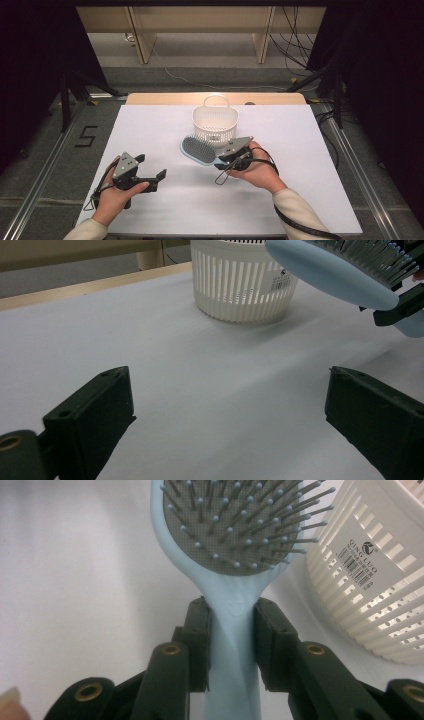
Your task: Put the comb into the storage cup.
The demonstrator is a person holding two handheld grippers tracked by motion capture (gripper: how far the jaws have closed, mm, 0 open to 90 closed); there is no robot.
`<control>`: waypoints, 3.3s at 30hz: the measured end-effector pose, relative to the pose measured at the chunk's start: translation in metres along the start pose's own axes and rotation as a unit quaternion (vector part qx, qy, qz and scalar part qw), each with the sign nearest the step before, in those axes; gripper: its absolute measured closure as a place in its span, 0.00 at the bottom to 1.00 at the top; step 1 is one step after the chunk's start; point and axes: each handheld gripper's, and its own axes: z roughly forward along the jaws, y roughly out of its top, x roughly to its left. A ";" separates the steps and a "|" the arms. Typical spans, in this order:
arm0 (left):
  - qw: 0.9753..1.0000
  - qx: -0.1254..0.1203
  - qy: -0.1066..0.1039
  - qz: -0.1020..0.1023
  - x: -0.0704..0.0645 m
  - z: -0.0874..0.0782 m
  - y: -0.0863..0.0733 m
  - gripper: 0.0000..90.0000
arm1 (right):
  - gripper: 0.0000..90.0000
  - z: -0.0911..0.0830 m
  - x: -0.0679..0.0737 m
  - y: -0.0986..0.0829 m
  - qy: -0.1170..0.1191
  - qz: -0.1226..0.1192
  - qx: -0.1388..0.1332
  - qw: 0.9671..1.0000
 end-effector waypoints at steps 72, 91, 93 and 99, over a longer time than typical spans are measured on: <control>1.000 -0.001 0.002 0.001 0.000 -0.001 0.000 0.06 | 0.78 -0.023 -0.010 0.003 -0.082 0.079 -0.108 0.988; 1.000 -0.002 0.003 0.000 0.000 -0.001 0.001 0.06 | 0.78 -0.027 -0.012 0.003 -0.095 0.092 -0.124 0.983; 1.000 -0.002 0.004 0.001 0.000 -0.001 0.000 0.06 | 0.78 -0.027 -0.012 0.003 -0.098 0.093 -0.127 0.983; 1.000 -0.001 0.002 0.001 0.001 0.000 0.000 0.06 | 0.78 -0.029 -0.013 0.002 -0.104 0.096 -0.137 0.980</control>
